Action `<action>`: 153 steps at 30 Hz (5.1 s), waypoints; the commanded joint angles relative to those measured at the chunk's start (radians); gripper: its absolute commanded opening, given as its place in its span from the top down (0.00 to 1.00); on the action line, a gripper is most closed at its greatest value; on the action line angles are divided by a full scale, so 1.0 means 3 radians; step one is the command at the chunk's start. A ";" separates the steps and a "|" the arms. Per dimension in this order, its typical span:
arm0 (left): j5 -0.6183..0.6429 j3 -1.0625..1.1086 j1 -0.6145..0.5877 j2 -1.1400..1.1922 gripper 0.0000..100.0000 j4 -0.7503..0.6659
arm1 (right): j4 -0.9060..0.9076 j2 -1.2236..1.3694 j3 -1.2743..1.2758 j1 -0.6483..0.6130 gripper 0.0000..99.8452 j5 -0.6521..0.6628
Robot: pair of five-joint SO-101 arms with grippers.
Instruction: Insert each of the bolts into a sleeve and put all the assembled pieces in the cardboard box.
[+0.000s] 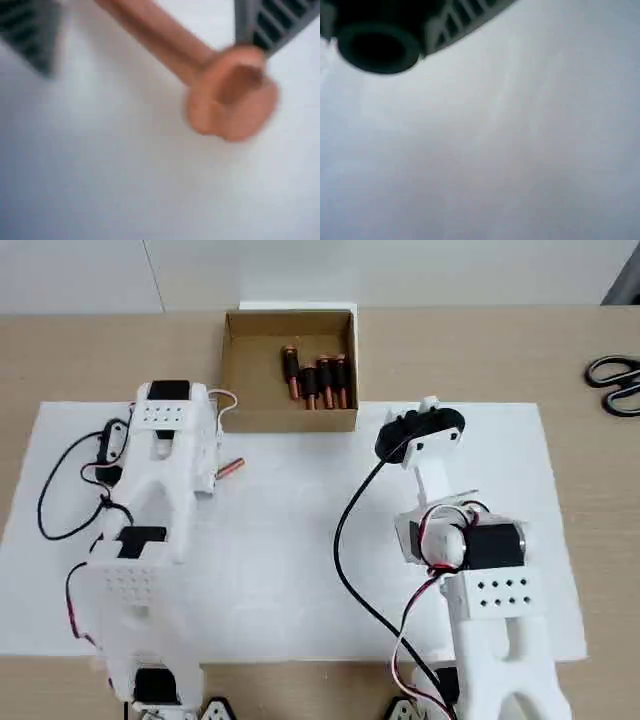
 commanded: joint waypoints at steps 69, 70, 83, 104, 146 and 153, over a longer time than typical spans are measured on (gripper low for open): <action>0.0077 -0.0018 -0.0015 -0.0225 0.71 0.0235 | -0.2304 -0.3322 0.3048 -0.0570 1.00 0.0010; 0.0082 -0.0018 -0.0020 -0.0199 0.71 0.0235 | -0.2304 -0.3317 0.3048 -0.0570 1.00 0.0010; 0.0148 -0.0008 -0.0102 -0.0153 0.71 -0.0066 | -0.2023 -0.3322 0.3018 -0.0570 1.00 0.0010; 0.0220 -0.0136 -0.0225 -0.0153 0.97 0.0072 | -0.2053 -0.3322 0.3012 -0.0570 1.00 0.0020; -0.3514 0.0222 0.1396 -0.3396 0.99 0.0522 | -0.2059 -0.3440 0.2041 -0.0596 1.00 -0.0644; -0.3821 0.0243 0.1386 -0.4015 0.99 0.0471 | -0.2053 -0.3440 0.2036 -0.1082 1.00 -0.0609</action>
